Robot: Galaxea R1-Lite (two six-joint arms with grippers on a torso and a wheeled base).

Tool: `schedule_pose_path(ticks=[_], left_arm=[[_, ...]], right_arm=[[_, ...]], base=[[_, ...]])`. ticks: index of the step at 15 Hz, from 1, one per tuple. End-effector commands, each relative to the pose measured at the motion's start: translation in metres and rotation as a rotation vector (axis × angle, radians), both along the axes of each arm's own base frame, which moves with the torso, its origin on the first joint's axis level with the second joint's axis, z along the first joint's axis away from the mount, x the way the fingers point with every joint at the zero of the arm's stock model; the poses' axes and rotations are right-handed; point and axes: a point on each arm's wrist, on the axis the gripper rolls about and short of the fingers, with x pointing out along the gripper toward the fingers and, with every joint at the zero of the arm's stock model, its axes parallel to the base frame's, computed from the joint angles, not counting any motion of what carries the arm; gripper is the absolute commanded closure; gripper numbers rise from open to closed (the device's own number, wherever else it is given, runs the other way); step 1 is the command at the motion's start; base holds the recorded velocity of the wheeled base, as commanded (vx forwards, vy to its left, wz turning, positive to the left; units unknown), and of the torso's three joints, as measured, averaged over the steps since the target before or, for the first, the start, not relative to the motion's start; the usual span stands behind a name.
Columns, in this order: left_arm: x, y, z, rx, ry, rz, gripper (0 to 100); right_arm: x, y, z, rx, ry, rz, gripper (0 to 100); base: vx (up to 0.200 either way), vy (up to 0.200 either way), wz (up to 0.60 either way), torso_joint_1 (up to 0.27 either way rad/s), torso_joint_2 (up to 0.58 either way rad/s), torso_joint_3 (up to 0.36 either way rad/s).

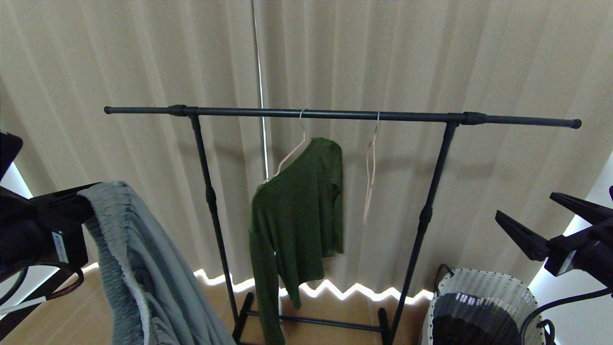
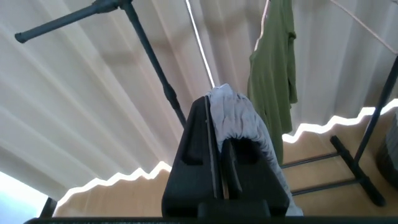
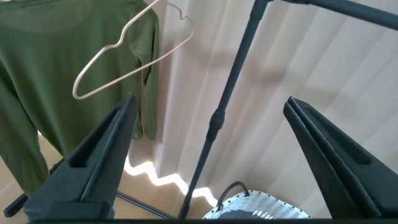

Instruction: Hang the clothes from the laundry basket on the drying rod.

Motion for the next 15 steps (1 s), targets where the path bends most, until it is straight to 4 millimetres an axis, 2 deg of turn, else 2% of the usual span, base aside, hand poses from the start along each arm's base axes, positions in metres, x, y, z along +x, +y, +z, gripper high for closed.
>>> schedule_pose_path(ticks=[1,2,12,15], left_arm=[[0.0016,0.0026,-0.0011,0.009,0.003,0.02,100],[0.0017,0.0033,-0.0016,0.012,0.004,0.024,100],[0.0013,0.0039,-0.0031,0.018,0.008,0.027,100],[-0.0029,0.0043,-0.0085,0.016,0.007,0.016,100]], right_arm=[[-0.0002,0.0002,-0.0001,0.0,0.0,0.002,0],[-0.0002,0.0002,-0.0001,0.0,0.0,0.002,0],[-0.0008,0.0002,-0.0014,-0.001,0.006,0.002,0],[-0.003,0.0,-0.0022,0.001,0.008,-0.001,0]], base=[[0.0,0.0,0.0,0.0,0.0,0.0],[0.0,0.0,0.0,0.0,0.0,0.0],[0.0,0.2,0.0,0.003,0.0,0.003],[0.0,0.0,0.0,0.0,0.0,0.0]])
